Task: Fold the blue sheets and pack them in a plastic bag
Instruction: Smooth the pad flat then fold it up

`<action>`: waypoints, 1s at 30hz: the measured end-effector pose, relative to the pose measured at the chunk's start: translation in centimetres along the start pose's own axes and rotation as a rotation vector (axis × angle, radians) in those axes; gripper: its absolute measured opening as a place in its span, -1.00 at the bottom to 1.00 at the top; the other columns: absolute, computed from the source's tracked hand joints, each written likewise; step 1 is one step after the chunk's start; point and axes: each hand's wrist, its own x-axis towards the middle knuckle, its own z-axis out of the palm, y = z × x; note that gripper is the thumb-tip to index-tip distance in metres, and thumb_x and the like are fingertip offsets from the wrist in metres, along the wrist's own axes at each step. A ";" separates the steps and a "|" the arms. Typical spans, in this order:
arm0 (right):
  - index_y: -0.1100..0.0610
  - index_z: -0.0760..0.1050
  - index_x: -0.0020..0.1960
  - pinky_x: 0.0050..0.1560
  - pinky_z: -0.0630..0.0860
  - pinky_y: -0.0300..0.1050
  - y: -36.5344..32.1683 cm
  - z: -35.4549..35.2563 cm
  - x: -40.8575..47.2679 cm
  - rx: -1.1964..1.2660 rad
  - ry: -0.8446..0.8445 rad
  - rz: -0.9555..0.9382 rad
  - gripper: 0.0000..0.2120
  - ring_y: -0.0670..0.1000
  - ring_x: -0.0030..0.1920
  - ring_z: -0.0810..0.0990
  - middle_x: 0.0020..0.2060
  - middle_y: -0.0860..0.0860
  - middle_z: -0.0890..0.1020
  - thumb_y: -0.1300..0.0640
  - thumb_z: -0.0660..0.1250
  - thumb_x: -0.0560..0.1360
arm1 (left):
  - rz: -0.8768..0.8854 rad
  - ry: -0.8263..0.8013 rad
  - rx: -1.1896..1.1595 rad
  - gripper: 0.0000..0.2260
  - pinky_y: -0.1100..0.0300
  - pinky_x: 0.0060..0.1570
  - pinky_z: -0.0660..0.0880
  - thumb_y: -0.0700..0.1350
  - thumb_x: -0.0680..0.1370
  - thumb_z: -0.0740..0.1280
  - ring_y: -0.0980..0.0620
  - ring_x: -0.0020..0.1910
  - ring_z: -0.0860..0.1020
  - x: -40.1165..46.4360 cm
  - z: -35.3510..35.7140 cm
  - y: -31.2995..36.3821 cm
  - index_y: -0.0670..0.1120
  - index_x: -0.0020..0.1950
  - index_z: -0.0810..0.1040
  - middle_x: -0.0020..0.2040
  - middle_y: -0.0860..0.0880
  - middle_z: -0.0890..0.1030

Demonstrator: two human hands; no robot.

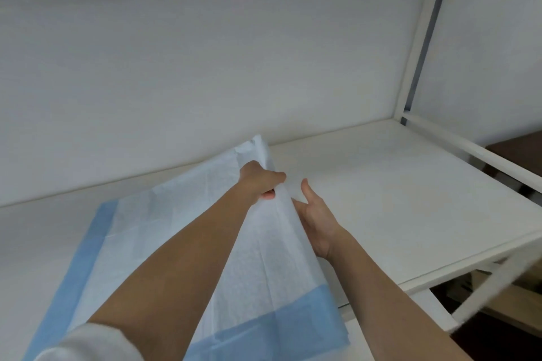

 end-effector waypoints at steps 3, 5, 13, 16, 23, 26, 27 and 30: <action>0.11 0.51 0.32 0.33 0.38 0.09 0.3 -1.2 -0.8 -0.028 -0.007 0.035 -0.22 0.15 0.25 0.56 0.22 0.14 0.59 -0.42 -0.13 0.51 | -0.004 0.007 0.044 -0.75 0.39 -0.64 0.19 -0.16 0.41 0.33 0.16 -0.74 0.26 0.7 1.1 -0.2 -0.10 -0.33 0.26 -0.52 -0.01 0.33; 0.11 0.49 0.34 0.33 0.37 0.08 0.3 -1.8 -1.4 -0.046 -0.032 0.062 -0.24 0.14 0.26 0.54 0.24 0.13 0.58 -0.41 -0.10 0.52 | -0.001 0.007 0.054 -0.75 0.38 -0.62 0.20 -0.16 0.40 0.34 0.15 -0.72 0.27 1.3 1.9 -0.4 -0.09 -0.32 0.26 -0.51 -0.01 0.33; 0.18 0.50 0.27 0.18 0.51 0.06 0.3 -4.0 -2.7 -0.165 -0.061 0.107 -0.61 0.13 0.11 0.61 0.13 0.13 0.62 0.14 0.35 0.46 | -0.016 0.071 0.024 -0.81 0.28 -0.44 0.38 -0.11 0.36 0.38 0.06 -0.58 0.40 3.1 4.0 -0.8 -0.13 -0.28 0.38 -0.50 -0.04 0.45; 0.16 0.50 0.25 0.10 0.55 0.04 0.5 -4.6 -2.5 -0.223 -0.040 0.131 -0.61 0.13 0.06 0.62 0.06 0.12 0.64 0.26 0.30 0.42 | -0.048 0.052 -0.005 -0.80 0.24 -0.37 0.40 -0.10 0.36 0.40 0.02 -0.51 0.43 3.3 4.5 -1.3 -0.14 -0.30 0.41 -0.47 -0.06 0.49; 0.17 0.51 0.20 -0.01 0.58 -0.01 0.7 -5.3 -1.9 -0.344 0.098 0.164 -0.62 0.12 -0.05 0.64 0.00 0.14 0.65 0.35 0.22 0.41 | -0.067 -0.066 -0.163 -0.85 0.14 -0.26 0.47 -0.19 0.49 0.35 -0.08 -0.38 0.46 3.7 4.1 -2.6 -0.20 -0.23 0.44 -0.29 -0.15 0.50; 0.20 0.47 0.23 -0.13 0.58 -0.09 0.4 -4.9 -1.9 -0.452 0.170 0.176 -0.64 0.10 -0.11 0.62 -0.03 0.14 0.63 0.38 0.15 0.47 | -0.036 -0.031 -0.126 -0.91 0.10 -0.13 0.55 -0.20 0.53 0.31 -0.04 -0.39 0.50 3.7 2.7 -3.5 -0.21 -0.11 0.44 -0.21 -0.13 0.50; 0.21 0.46 0.23 -0.13 0.58 -0.10 0.3 -4.8 -1.8 -0.500 0.195 0.180 -0.64 0.10 -0.10 0.61 -0.01 0.15 0.61 0.37 0.14 0.47 | -0.038 -0.018 -0.113 -0.92 0.09 -0.11 0.56 -0.21 0.53 0.31 -0.04 -0.39 0.51 3.7 2.1 -3.9 -0.21 -0.07 0.45 -0.19 -0.14 0.51; 0.23 0.44 0.20 -0.08 0.53 -0.08 0.0 -4.4 -0.9 -0.675 0.332 0.193 -0.64 0.13 -0.09 0.56 0.07 0.22 0.58 0.31 0.19 0.41 | -0.061 0.010 -0.088 -0.90 0.09 -0.13 0.58 -0.23 0.53 0.31 -0.06 -0.36 0.53 3.8 -0.2 -5.3 -0.24 -0.02 0.47 -0.13 -0.15 0.53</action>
